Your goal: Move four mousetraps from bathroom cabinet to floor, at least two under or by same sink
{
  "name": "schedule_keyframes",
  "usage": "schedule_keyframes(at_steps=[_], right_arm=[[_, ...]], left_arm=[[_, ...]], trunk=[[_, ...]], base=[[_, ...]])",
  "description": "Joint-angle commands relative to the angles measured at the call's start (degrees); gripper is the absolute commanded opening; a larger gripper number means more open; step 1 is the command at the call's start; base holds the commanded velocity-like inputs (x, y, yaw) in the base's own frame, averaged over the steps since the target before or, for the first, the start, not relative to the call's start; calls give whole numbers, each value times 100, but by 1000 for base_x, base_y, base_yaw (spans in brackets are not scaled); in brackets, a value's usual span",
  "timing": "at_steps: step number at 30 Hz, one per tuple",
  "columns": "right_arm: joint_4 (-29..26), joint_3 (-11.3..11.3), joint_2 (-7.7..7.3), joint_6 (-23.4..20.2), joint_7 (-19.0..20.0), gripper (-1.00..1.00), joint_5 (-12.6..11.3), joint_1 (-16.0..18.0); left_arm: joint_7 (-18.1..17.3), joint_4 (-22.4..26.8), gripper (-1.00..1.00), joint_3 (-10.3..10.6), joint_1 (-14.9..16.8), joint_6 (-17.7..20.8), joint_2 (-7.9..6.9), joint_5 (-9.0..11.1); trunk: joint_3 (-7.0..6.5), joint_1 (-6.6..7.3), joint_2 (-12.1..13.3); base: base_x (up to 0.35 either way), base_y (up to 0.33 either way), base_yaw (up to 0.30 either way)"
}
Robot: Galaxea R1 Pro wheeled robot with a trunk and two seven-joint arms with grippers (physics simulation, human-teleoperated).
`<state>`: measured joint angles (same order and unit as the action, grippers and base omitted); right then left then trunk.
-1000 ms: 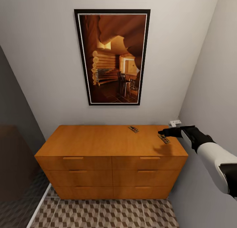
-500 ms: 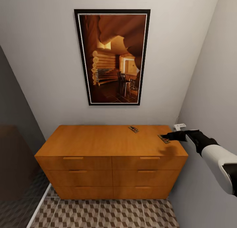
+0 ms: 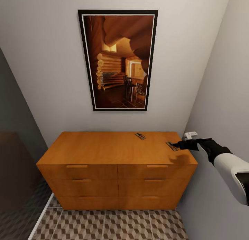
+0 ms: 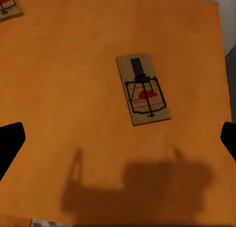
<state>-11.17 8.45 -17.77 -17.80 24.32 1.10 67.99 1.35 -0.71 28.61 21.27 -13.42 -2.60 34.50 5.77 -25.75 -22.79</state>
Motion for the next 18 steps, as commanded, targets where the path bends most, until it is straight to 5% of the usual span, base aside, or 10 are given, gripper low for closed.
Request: schedule_keyframes(at_steps=[1,18], right_arm=[[-5,25,-6,-25,20,100,12,4],[269,17,-121,413,76,100,13,-1]], left_arm=[[14,-8,100,48,6,-21,0,22],[14,-8,100,48,2,-21,-4,22]], trunk=[[13,-3,-12],[13,-3,-12]], base=[[0,0,0],[10,-3,0]])
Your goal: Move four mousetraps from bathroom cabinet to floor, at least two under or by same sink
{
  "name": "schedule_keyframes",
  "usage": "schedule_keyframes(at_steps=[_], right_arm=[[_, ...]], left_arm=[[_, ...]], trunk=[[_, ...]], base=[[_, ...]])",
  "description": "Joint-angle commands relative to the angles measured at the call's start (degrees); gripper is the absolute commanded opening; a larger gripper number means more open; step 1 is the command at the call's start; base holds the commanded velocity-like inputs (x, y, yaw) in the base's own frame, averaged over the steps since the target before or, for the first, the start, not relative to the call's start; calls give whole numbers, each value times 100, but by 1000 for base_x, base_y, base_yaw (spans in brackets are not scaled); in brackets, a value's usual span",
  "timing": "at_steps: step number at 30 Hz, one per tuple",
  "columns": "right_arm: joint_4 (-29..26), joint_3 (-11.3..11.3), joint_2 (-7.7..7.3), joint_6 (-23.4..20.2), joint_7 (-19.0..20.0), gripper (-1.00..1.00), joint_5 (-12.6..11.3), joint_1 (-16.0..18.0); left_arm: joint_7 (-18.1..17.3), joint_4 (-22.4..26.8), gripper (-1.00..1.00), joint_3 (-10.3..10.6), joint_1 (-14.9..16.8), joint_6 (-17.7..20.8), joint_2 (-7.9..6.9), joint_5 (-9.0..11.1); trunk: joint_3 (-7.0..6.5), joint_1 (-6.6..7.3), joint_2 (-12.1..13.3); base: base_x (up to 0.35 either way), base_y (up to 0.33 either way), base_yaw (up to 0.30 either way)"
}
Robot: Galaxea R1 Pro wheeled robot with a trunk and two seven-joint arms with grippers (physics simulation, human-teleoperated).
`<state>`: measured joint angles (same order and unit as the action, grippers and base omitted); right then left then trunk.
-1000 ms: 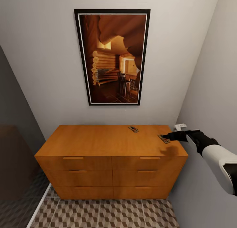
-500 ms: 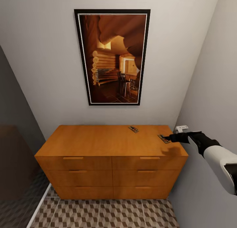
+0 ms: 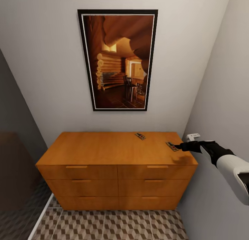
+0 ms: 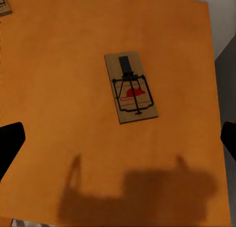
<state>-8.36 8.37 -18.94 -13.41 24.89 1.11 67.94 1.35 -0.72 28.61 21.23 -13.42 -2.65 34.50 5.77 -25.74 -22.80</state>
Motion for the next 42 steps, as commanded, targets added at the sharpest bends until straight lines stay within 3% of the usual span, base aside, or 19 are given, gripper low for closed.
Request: schedule_keyframes(at_steps=[1,7,16,22,42], right_arm=[[-5,25,-7,-18,83,100,12,2],[9,24,-98,0,356,100,12,3],[157,26,-109,29,375,100,10,1],[359,32,-102,304,376,100,4,2],[429,33,-67,371,376,100,-7,4]], left_arm=[[14,-8,100,48,8,-20,2,22],[14,-8,100,48,10,-20,2,22],[14,-8,100,48,8,-22,2,22],[14,-8,100,48,9,-21,2,22],[14,-8,100,48,11,-21,2,22]], trunk=[[13,-4,-12],[13,-4,-12],[13,-4,-12],[13,-4,-12],[13,-4,-12]], base=[[80,-54,0],[115,-101,0],[76,-67,0],[6,-5,0],[0,0,0]])
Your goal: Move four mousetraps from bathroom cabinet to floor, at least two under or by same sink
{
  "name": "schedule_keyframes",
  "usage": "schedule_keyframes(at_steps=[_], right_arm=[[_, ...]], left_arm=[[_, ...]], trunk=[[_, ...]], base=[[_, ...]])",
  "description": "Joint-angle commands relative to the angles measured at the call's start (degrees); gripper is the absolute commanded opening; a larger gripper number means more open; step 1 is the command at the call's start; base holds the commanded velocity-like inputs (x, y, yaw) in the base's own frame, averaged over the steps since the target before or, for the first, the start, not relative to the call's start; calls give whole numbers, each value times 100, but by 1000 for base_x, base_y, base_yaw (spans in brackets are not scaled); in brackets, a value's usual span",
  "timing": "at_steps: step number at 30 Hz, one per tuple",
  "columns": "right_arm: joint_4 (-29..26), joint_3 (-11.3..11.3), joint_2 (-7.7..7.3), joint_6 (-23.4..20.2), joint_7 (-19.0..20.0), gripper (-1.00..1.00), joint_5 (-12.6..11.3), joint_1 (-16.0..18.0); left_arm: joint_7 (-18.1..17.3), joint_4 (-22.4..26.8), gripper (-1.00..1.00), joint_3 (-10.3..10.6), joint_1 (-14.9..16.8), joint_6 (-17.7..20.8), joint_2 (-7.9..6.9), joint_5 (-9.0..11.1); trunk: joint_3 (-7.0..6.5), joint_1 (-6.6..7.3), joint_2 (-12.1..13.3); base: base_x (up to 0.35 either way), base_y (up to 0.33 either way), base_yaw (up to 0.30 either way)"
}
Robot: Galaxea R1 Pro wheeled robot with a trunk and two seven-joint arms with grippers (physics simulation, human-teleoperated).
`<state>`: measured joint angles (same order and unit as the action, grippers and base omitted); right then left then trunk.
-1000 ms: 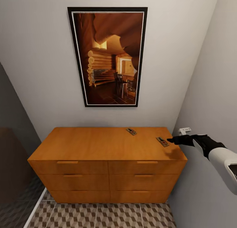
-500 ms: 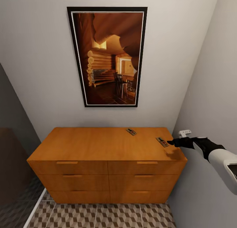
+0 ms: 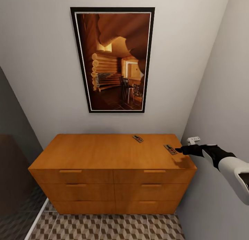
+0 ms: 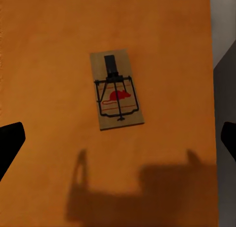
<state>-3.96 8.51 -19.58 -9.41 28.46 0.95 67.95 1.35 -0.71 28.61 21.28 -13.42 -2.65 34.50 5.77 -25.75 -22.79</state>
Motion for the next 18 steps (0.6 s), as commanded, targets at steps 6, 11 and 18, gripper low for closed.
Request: schedule_keyframes(at_steps=[6,11,18], right_arm=[[11,19,-9,-31,19,100,11,4],[34,19,-10,-32,19,100,11,2],[51,16,-10,-27,19,100,11,1]], left_arm=[[14,-8,100,49,3,-22,2,22],[14,-8,100,48,3,-21,2,22],[14,-8,100,48,4,-20,2,22]], trunk=[[13,-3,-12],[25,-3,-12],[80,-3,-12]], base=[[0,0,0],[0,0,0],[0,0,0]])
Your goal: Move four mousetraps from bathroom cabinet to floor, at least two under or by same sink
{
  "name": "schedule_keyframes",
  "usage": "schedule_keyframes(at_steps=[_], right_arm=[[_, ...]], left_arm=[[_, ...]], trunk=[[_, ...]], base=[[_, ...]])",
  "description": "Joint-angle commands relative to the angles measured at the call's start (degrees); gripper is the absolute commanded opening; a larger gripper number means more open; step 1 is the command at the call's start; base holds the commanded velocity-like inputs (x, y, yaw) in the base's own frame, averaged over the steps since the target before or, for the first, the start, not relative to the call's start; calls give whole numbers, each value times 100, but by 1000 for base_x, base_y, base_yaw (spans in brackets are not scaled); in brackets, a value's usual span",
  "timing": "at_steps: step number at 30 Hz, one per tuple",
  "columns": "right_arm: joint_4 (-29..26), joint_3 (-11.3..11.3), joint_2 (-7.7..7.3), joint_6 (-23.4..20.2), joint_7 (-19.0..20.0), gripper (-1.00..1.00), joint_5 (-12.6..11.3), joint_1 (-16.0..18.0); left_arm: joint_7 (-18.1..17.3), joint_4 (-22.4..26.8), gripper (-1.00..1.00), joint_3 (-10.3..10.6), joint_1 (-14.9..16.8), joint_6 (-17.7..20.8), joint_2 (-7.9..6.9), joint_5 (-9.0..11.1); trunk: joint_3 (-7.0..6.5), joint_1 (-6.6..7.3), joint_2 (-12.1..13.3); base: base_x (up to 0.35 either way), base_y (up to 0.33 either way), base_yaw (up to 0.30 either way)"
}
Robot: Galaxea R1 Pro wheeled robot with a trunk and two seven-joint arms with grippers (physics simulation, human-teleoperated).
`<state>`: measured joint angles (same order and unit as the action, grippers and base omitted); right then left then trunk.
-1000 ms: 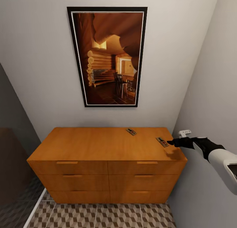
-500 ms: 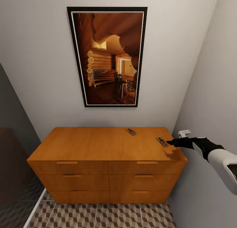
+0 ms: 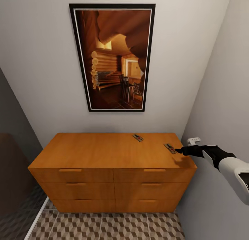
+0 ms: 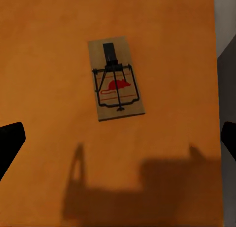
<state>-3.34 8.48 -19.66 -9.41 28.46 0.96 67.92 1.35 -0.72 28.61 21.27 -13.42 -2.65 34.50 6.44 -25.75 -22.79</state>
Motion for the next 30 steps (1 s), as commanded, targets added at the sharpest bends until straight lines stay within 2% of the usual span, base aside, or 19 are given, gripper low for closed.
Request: schedule_keyframes(at_steps=[1,18,30], right_arm=[[-11,20,-3,-29,19,100,10,3],[-9,14,-11,-26,19,100,10,3],[-9,16,-11,-26,19,100,10,4]], left_arm=[[14,-8,100,48,5,-21,2,21],[14,-8,100,48,4,-21,2,21],[14,-8,100,48,5,-21,2,21]], trunk=[[21,-3,-13],[172,-3,-13],[278,-3,-13]], base=[[0,0,0],[7,0,0],[156,0,0]])
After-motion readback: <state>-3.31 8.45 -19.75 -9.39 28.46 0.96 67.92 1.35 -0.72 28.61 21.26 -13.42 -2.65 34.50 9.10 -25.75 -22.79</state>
